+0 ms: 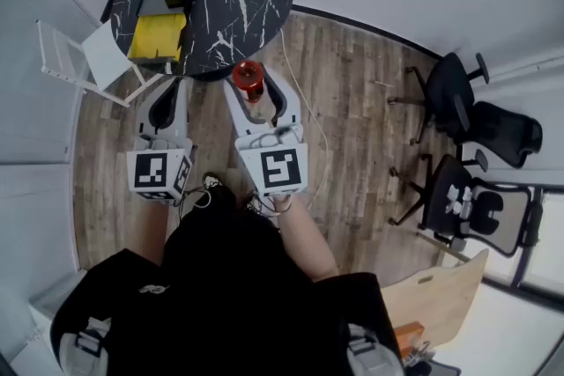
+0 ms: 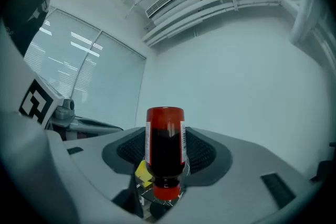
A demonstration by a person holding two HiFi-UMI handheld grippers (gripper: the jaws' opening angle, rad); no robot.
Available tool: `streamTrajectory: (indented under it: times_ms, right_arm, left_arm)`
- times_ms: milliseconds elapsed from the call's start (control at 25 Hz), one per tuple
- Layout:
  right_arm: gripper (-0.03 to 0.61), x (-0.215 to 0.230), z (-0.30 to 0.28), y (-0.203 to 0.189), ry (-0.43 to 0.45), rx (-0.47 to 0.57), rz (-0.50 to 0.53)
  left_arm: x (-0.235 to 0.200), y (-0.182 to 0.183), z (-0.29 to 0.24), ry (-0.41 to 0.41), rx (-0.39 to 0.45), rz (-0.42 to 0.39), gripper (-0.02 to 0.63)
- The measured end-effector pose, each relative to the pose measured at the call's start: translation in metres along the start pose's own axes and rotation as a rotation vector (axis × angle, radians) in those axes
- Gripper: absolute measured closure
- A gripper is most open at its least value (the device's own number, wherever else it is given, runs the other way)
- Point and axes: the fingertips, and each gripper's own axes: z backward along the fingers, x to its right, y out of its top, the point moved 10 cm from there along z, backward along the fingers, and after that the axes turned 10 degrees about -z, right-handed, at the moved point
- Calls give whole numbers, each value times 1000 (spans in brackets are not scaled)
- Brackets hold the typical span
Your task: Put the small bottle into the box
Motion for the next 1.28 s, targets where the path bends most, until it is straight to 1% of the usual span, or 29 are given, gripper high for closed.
streamTrajectory:
  times_ms: [320,560,1000,1160,1280]
  right_arm:
    - [370,-12,-27,-16,-5,-35,-45]
    - [370,-26,-52,-28,12,-67,-75]
    - [368,-69,-96,-38,58,-86,-86]
    - [368,-76,-108,-44,73,-108,-96]
    - [368,-76,-124,-49,91,-121,-98]
  left_arm:
    - [-25,-13,-5,-24,-22,-19,614]
    - [-56,-25,-6,-21,-53,-25,615]
    - [-118,-44,16,8,-101,-18,615]
    - [-127,-53,25,17,-125,-10,614]
    - [-141,-61,25,39,-143,-1,614]
